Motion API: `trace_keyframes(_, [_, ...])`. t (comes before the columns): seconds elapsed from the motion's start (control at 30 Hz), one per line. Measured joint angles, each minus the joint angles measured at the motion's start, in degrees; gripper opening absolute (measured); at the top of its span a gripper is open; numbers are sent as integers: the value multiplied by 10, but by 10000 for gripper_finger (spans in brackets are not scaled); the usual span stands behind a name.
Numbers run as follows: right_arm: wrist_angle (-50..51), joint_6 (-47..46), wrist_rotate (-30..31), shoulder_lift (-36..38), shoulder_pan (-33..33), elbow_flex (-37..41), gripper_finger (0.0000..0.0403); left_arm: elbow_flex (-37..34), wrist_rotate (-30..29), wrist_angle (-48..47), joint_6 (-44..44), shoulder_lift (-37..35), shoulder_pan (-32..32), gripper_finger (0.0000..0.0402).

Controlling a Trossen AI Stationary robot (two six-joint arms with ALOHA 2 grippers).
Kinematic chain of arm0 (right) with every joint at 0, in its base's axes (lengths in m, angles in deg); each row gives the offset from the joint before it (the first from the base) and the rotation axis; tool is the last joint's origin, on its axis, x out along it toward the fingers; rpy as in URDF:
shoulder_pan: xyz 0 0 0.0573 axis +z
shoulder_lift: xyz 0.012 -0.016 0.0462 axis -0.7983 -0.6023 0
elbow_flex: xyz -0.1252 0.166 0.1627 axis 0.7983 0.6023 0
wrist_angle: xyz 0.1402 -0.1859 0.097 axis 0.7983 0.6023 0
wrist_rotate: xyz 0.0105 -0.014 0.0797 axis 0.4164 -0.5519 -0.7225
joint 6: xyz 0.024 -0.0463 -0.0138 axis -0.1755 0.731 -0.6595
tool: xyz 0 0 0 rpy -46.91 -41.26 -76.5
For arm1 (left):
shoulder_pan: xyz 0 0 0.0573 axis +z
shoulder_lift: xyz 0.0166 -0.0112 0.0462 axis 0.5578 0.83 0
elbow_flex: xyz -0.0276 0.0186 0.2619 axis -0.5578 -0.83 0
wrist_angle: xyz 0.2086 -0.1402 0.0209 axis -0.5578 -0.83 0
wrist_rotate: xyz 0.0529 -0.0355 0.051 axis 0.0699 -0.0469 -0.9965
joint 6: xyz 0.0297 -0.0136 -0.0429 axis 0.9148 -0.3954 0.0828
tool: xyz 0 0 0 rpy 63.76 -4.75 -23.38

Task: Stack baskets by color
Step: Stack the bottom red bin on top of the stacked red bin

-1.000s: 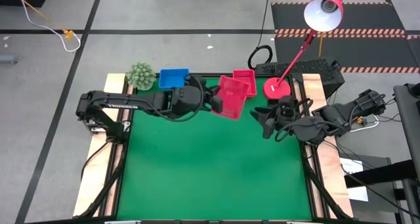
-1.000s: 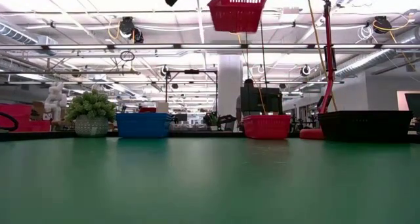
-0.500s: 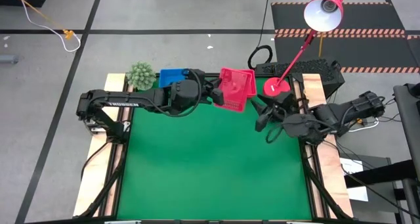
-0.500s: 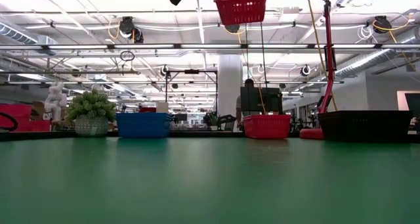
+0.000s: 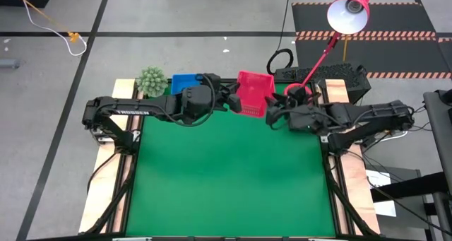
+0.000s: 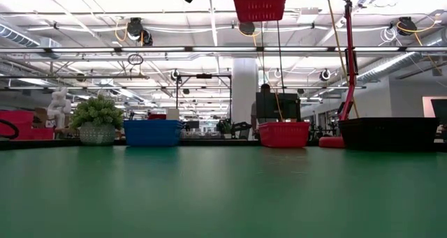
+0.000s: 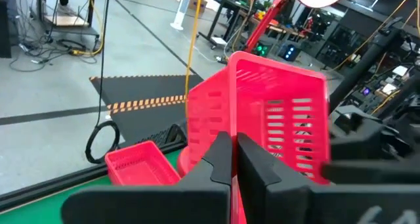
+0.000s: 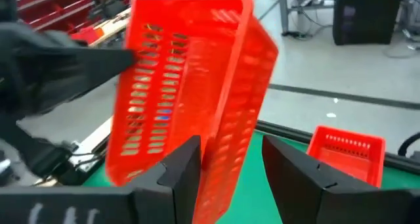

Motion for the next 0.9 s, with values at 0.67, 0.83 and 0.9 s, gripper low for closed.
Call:
trace_keyframes(0.67, [6, -14, -72, 0, -68, 0, 16, 0, 38, 15, 46, 1, 3, 50])
trace_keyframes(0.83, [5, -14, -74, 0, -97, 0, 6, 0, 49, 18, 106, 0, 4, 122])
trace_keyframes(0.9, [5, -16, -76, 0, -112, 0, 6, 0, 50, 8, 113, 0, 7, 161])
